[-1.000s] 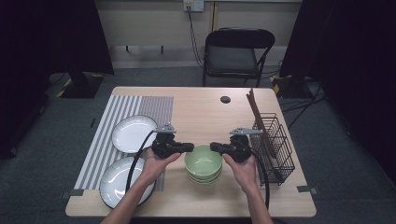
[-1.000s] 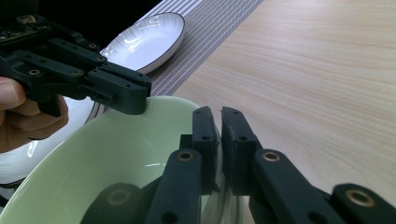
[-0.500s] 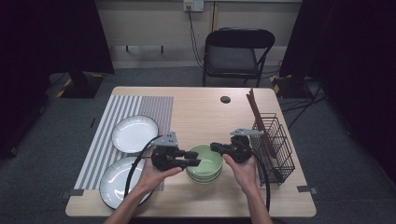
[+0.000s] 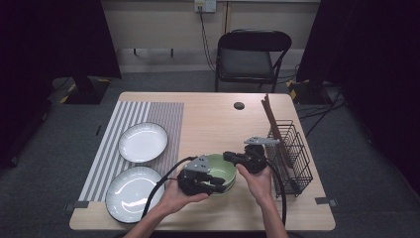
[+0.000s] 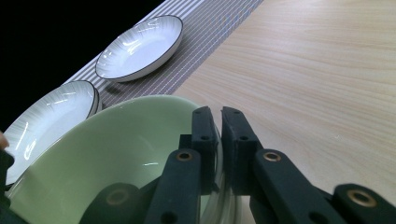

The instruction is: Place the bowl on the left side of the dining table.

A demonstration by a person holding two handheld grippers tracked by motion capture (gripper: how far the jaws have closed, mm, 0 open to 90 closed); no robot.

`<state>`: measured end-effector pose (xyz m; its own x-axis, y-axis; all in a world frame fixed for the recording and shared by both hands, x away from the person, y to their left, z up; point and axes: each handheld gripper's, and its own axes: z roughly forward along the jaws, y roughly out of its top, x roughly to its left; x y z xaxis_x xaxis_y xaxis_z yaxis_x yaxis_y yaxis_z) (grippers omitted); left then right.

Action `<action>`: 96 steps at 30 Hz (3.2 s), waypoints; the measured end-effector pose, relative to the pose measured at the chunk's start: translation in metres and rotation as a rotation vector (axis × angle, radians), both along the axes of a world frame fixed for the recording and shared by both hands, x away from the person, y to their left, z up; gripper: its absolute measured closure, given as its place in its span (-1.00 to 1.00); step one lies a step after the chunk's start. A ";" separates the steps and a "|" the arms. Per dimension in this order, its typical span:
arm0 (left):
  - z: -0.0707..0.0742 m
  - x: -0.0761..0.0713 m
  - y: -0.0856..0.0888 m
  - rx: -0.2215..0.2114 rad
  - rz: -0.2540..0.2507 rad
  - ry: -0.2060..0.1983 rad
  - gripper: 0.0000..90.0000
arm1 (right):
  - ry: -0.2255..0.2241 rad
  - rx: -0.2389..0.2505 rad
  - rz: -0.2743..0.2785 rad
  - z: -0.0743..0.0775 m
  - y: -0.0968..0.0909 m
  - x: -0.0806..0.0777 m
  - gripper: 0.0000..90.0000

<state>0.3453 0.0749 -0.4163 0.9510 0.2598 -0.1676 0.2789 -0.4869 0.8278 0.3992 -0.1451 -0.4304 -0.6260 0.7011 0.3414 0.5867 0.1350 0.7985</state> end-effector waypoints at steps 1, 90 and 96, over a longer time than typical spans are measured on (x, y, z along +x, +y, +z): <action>-0.001 0.001 -0.001 -0.007 -0.003 0.014 0.74 | -0.001 -0.001 0.001 0.000 0.000 0.000 0.87; 0.022 0.017 -0.018 0.190 -0.087 0.067 0.86 | -0.068 -0.032 -0.014 0.005 0.000 0.011 0.76; 0.023 0.017 -0.016 0.187 -0.085 0.070 0.86 | -0.079 -0.115 -0.067 -0.001 -0.001 0.024 0.62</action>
